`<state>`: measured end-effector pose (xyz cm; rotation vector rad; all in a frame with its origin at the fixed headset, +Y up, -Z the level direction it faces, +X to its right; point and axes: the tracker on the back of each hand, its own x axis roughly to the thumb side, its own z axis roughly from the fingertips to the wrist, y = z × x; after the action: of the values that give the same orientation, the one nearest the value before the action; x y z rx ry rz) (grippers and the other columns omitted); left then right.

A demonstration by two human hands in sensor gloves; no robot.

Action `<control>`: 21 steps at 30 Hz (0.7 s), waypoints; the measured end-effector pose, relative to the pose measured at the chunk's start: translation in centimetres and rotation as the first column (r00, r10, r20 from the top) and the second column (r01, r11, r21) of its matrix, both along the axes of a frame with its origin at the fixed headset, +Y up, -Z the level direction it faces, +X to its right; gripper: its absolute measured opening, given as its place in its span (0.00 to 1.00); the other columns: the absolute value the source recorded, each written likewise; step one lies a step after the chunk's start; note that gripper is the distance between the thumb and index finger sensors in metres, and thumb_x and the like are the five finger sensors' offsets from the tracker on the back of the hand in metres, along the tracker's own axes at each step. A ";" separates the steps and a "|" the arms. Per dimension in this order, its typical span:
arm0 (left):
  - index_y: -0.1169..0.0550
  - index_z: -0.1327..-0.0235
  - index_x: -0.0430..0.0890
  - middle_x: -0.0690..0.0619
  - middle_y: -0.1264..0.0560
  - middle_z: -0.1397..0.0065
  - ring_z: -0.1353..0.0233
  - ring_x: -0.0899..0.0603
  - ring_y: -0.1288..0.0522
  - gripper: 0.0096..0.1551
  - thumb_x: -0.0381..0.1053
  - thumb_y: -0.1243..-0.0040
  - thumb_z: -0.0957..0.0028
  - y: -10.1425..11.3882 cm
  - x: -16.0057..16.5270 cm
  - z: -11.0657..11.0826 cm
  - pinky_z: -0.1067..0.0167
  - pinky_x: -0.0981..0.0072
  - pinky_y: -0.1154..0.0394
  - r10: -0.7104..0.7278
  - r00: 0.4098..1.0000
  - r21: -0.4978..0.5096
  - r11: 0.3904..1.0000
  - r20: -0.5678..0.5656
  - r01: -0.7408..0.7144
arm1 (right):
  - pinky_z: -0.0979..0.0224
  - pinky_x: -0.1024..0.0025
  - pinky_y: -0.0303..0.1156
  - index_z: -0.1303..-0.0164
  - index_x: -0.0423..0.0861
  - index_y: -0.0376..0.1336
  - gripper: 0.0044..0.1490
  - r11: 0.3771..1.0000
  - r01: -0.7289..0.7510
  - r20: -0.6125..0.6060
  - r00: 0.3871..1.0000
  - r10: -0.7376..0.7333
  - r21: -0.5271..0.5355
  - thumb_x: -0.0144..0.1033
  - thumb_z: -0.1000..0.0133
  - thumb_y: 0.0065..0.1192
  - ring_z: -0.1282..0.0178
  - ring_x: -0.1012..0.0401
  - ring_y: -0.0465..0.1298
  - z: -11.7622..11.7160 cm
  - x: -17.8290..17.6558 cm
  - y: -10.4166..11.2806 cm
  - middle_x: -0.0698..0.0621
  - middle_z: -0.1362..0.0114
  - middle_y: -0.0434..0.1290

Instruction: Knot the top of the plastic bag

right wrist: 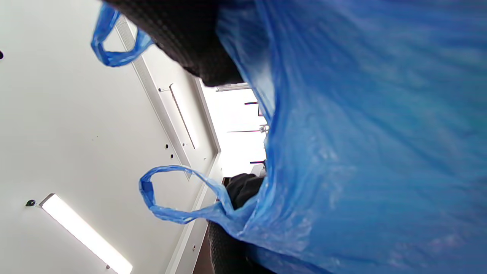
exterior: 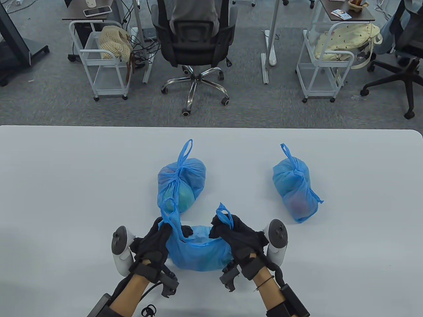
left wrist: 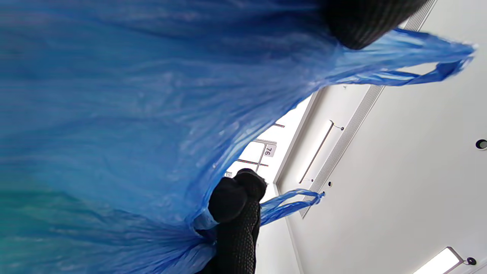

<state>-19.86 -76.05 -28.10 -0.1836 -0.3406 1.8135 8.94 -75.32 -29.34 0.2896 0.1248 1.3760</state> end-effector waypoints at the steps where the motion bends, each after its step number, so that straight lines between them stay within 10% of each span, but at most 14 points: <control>1: 0.26 0.38 0.58 0.59 0.15 0.48 0.34 0.43 0.20 0.26 0.69 0.55 0.43 -0.2 0.0 0.0 0.29 0.29 0.39 0.003 1.000 -0.008 1.000 0.005 -0.003 | 0.36 0.33 0.64 0.39 0.49 0.68 0.22 1.000 -0.001 0.013 1.000 0.001 -0.007 0.37 0.43 0.64 0.44 0.49 0.79 -0.1 0.2 -0.2 0.48 0.45 0.77; 6: 0.33 0.26 0.55 0.54 0.18 0.42 0.31 0.38 0.23 0.42 0.78 0.65 0.45 -0.7 0.1 -0.2 0.29 0.25 0.42 0.107 0.990 -0.037 0.994 0.094 -0.104 | 0.35 0.33 0.64 0.38 0.49 0.67 0.22 0.999 -0.003 0.040 0.999 0.005 -0.037 0.38 0.42 0.63 0.43 0.49 0.79 -0.3 0.8 -0.6 0.48 0.45 0.77; 12: 0.45 0.16 0.54 0.49 0.28 0.25 0.21 0.34 0.32 0.57 0.85 0.55 0.53 -0.1 0.2 -0.5 0.28 0.21 0.46 0.064 0.970 0.023 0.997 0.236 -0.072 | 0.35 0.34 0.64 0.38 0.49 0.67 0.22 0.999 -0.010 0.066 0.998 0.013 -0.051 0.38 0.42 0.63 0.43 0.49 0.78 -0.4 1.2 -0.8 0.48 0.45 0.77; 21: 0.38 0.19 0.52 0.49 0.28 0.26 0.21 0.35 0.31 0.48 0.66 0.30 0.49 1.2 0.3 -0.3 0.29 0.19 0.46 -0.080 0.962 0.056 0.996 0.261 0.068 | 0.35 0.34 0.64 0.37 0.48 0.67 0.22 0.999 -0.041 0.068 0.997 0.043 -0.032 0.39 0.41 0.62 0.43 0.49 0.78 -0.2 1.0 -0.6 0.48 0.45 0.77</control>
<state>-19.55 -74.86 -28.38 -0.4018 -0.5556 1.7073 9.96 -75.96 -29.58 0.2149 0.0960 1.4231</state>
